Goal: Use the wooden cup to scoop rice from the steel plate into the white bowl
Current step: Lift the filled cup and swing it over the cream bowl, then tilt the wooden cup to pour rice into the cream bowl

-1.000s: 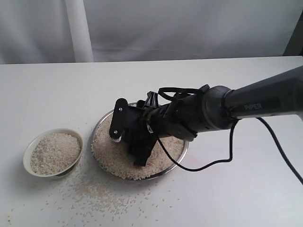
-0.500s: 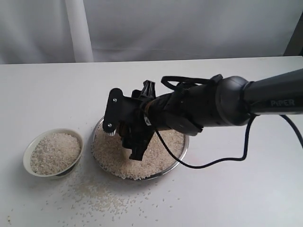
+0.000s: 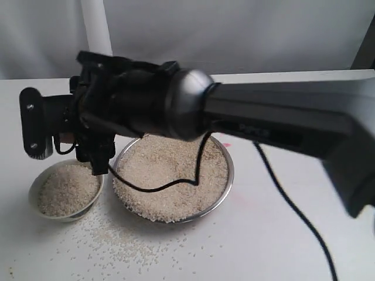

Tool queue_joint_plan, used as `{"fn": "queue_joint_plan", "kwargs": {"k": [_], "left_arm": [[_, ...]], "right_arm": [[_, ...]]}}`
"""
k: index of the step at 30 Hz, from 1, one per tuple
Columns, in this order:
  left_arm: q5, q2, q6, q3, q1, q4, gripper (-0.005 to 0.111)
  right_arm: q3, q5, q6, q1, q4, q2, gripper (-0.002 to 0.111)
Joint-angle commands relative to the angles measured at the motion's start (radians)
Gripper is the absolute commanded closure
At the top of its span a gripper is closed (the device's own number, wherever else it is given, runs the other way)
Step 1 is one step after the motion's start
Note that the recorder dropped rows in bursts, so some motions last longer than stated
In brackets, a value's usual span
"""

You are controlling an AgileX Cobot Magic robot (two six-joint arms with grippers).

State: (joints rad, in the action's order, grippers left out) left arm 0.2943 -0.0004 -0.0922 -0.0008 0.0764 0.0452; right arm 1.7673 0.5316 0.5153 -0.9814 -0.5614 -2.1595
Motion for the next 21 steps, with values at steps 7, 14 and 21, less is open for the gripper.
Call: {"fn": "queue_joint_plan", "kwargs": {"k": [7, 14, 21], "left_arm": [[-0.01, 0.0, -0.004, 0.001, -0.006, -0.001, 0.107], [-0.01, 0.0, -0.004, 0.001, -0.006, -0.001, 0.107], [-0.01, 0.0, -0.004, 0.001, -0.006, -0.001, 0.107]], "right_arm": [[0.148, 0.203, 0.005, -0.097, -0.428, -0.183, 0.108], [0.148, 0.225, 0.011, -0.136, -0.559, -0.186, 0.108], [0.148, 0.229, 0.044, -0.14, -0.56, -0.186, 0.108]]}}
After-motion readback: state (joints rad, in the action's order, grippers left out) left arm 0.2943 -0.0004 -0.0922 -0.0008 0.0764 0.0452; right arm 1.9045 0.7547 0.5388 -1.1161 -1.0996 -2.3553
